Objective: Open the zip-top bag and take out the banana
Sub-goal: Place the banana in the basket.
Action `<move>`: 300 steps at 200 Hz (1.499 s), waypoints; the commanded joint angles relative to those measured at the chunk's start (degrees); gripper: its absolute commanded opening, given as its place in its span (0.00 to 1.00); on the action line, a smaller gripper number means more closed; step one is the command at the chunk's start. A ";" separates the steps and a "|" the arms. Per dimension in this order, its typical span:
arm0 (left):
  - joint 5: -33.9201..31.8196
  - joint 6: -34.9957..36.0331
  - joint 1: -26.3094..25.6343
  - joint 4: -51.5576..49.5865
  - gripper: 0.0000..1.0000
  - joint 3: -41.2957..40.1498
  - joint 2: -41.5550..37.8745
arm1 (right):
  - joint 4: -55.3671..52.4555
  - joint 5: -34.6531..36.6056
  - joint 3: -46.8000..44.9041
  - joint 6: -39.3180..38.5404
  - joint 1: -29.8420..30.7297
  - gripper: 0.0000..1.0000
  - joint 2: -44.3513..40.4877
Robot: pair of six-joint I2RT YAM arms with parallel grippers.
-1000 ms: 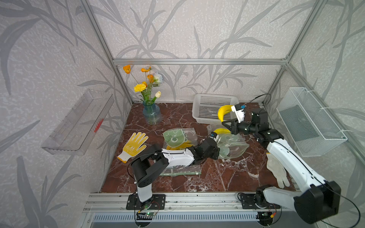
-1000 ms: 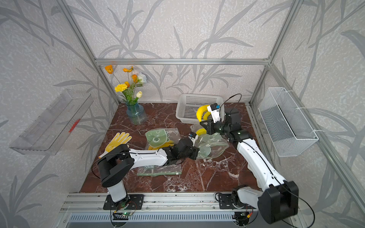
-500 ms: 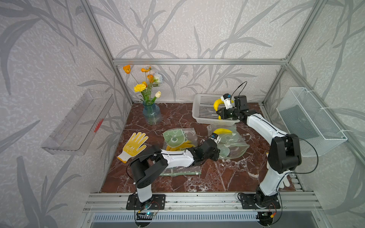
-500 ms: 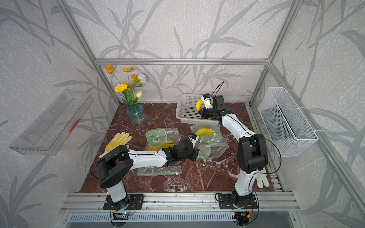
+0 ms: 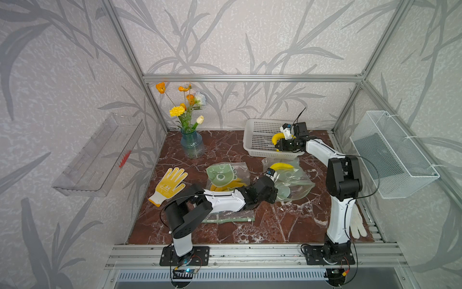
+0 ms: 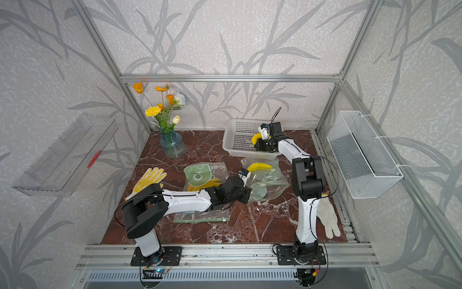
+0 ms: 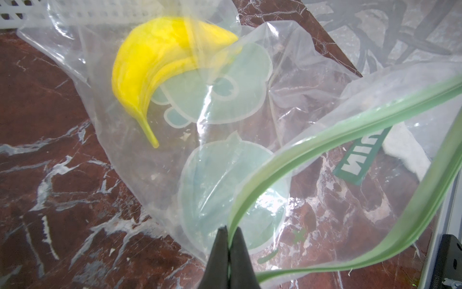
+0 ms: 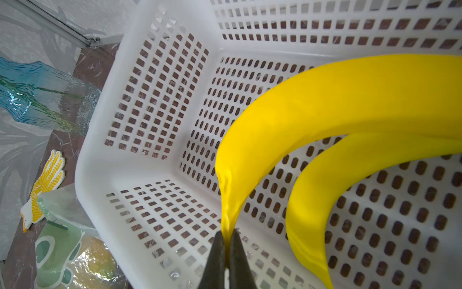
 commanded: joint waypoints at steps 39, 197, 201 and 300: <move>-0.92 0.61 -0.18 0.02 0.00 -0.74 -1.64 | -4.20 1.56 2.53 -1.52 -0.04 0.12 2.05; -1.99 0.50 -0.18 0.02 0.00 -0.34 -2.37 | 13.71 2.38 -35.05 0.10 -0.05 0.67 -43.92; -1.87 0.43 -0.17 0.02 0.00 -0.39 -2.48 | 13.71 2.37 -36.45 0.25 0.03 0.67 -45.64; -0.94 0.97 -0.45 -0.94 0.00 1.19 -2.44 | 17.06 17.61 -73.97 9.86 14.35 0.61 -89.70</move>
